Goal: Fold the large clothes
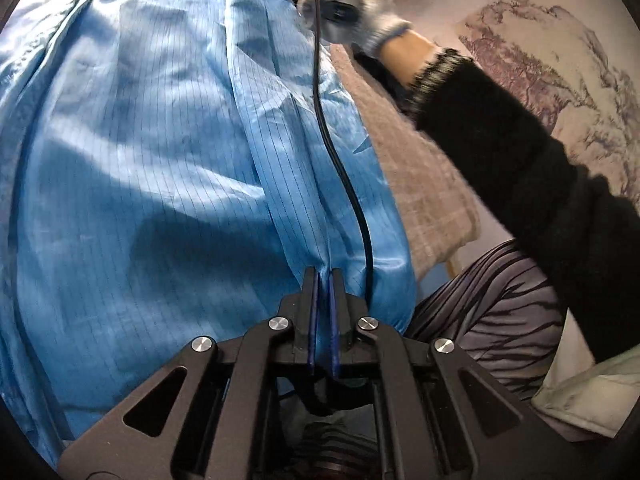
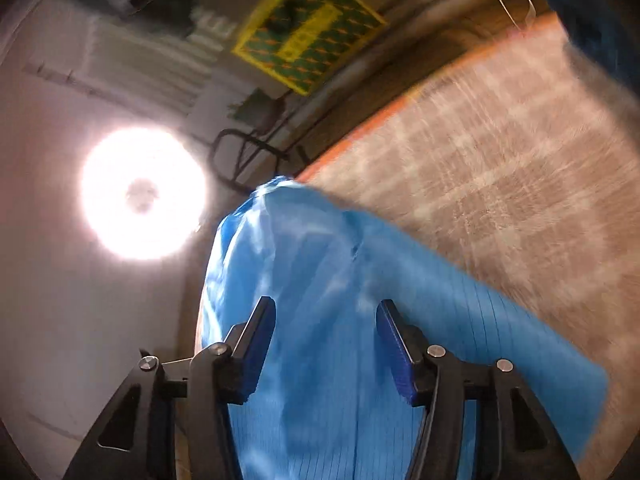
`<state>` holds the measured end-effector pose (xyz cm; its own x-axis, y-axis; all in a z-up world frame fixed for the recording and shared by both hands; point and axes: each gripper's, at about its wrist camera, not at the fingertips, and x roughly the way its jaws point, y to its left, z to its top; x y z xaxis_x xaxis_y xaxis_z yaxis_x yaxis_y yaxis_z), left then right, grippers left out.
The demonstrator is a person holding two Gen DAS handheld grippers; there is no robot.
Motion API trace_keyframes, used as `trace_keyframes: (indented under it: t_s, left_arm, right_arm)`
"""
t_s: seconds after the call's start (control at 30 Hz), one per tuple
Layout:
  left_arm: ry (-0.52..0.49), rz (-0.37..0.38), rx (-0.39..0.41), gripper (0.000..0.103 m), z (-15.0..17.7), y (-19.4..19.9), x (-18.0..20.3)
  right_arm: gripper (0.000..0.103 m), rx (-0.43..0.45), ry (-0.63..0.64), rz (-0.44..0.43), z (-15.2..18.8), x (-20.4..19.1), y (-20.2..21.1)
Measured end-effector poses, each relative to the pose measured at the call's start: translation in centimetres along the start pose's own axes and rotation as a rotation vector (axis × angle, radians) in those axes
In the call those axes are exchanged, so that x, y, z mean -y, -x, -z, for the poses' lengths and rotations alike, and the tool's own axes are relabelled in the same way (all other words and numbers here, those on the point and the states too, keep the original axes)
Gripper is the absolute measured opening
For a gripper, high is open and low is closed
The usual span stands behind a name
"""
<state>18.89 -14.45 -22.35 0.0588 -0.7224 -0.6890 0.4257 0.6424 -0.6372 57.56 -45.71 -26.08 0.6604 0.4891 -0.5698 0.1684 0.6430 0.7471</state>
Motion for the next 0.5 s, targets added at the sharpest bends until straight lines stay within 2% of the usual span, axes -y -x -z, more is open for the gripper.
trace_keyframes:
  t_s: [0.1, 0.2, 0.27, 0.3, 0.33, 0.4, 0.5]
  left_arm:
    - [-0.004, 0.001, -0.004, 0.003, -0.3, -0.1, -0.2]
    - [0.03, 0.026, -0.008, 0.003, -0.7, -0.3, -1.0]
    - [0.049, 0.029, -0.009, 0.003, -1.0, -0.3, -1.5]
    - [0.054, 0.027, -0.008, 0.003, -1.1, -0.3, -1.7]
    - [0.061, 0.027, -0.005, 0.003, -1.2, -0.2, -1.9]
    - [0.076, 0.03, -0.003, 0.003, -1.3, -0.3, -2.1]
    - [0.096, 0.036, 0.004, 0.003, -1.4, 0.1, -2.9]
  right_arm:
    - [0.056, 0.001, -0.078, -0.049, -1.1, 1.2, -2.0]
    - [0.047, -0.009, -0.118, -0.139, -2.0, 1.2, -3.8]
    - [0.026, -0.027, -0.123, -0.155, -2.2, 0.9, -5.0]
    - [0.012, -0.034, -0.118, -0.151, -2.1, 0.8, -5.4]
    - [0.002, -0.032, -0.109, -0.14, -2.2, 0.5, -5.8]
    - [0.0, -0.001, -0.051, -0.093, -2.3, -0.5, -5.9]
    - [0.0, 0.059, 0.167, 0.066, -2.2, -4.3, -5.2]
